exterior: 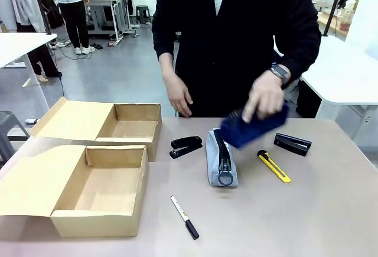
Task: Place items inside the box.
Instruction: Pick up a Pencil pouch or Stapler and place it inside the Mailer Box closest to the robot.
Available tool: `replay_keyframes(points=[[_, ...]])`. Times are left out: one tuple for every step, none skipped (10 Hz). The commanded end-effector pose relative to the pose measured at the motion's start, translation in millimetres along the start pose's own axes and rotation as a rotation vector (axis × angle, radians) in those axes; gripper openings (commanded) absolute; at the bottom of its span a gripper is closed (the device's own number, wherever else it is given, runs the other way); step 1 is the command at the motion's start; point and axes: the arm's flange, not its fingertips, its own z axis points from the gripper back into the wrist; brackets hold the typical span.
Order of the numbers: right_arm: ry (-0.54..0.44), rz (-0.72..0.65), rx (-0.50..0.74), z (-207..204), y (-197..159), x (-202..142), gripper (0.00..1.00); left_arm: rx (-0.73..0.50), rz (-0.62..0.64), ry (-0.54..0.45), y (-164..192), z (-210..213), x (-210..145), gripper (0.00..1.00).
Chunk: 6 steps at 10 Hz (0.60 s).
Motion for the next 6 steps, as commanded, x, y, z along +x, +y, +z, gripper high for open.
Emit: replay_keyframes(points=[[0.165,0.182,-0.017,-80,17,36,1.00,-0.014,-0.020,0.003,-1,0,-4,1.00],[0.194,0.232,-0.099,-119,22,47,1.00,-0.014,-0.020,0.003,-1,0,-4,1.00],[0.243,0.287,-0.086,-153,29,51,1.00,-0.014,-0.020,0.003,-1,0,-4,1.00],[0.223,0.248,-0.118,-171,35,53,1.00,-0.014,-0.020,0.003,-1,0,-4,1.00],[0.050,0.000,-0.279,-141,48,47,1.00,-0.014,-0.020,0.003,-1,0,-4,1.00],[0.267,0.260,-0.090,-150,42,73,1.00,-0.014,-0.020,0.003,-1,0,-4,1.00]])
